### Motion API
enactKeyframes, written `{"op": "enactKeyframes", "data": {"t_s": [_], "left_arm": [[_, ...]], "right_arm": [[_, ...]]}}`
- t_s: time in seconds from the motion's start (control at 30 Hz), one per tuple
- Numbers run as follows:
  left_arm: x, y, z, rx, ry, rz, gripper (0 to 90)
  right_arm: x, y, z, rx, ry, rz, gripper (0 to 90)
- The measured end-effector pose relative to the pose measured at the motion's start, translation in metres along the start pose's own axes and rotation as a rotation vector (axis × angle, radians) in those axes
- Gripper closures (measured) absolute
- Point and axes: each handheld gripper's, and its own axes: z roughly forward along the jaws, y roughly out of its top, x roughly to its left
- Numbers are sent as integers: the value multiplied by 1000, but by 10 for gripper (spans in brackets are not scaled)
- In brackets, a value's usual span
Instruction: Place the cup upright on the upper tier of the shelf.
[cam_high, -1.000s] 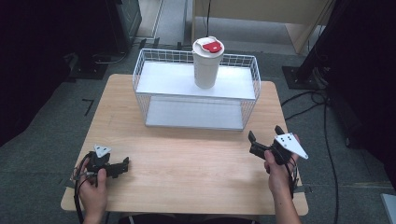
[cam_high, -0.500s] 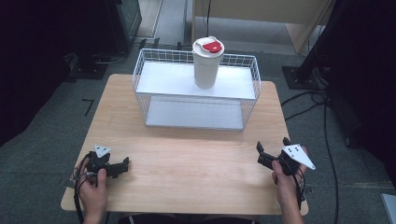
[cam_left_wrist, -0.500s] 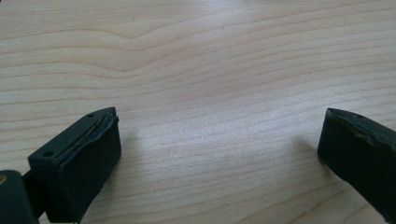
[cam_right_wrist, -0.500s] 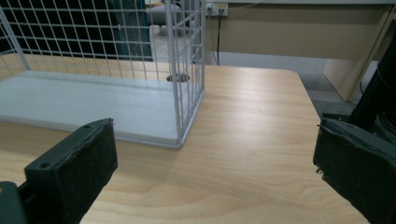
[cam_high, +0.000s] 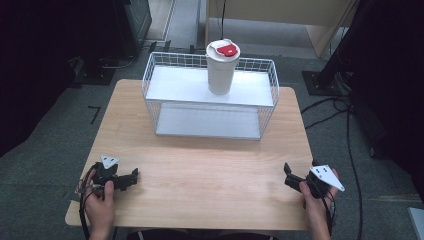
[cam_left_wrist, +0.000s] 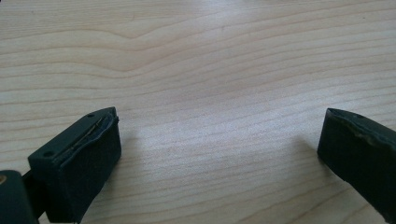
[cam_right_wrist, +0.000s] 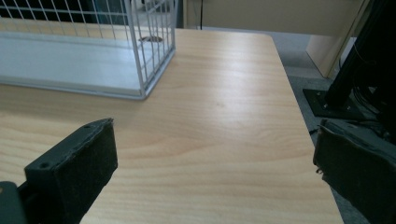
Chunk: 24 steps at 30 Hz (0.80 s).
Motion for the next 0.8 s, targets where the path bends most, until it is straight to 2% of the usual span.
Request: {"op": "enactKeyframes", "data": {"t_s": [0.17,0.33,0.67,0.7,0.73,0.77,0.8], "left_arm": [[0,0,0,0,0,0,0],[0,0,0,0,0,0,0],[0,0,0,0,0,0,0],[0,0,0,0,0,0,0],[0,0,0,0,0,0,0],[0,0,0,0,0,0,0],[0,0,0,0,0,0,0]], "right_arm": [[-8,-11,-6,24,-9,3,0],[-15,-23,-13,71,-16,-2,0],[-20,-31,-19,149,-11,-29,0],[-19,-31,-19,172,-4,-41,0],[-17,-32,-17,239,15,-70,0],[-17,-32,-17,239,15,-70,0],[-15,-33,-15,307,33,-99,0]]}}
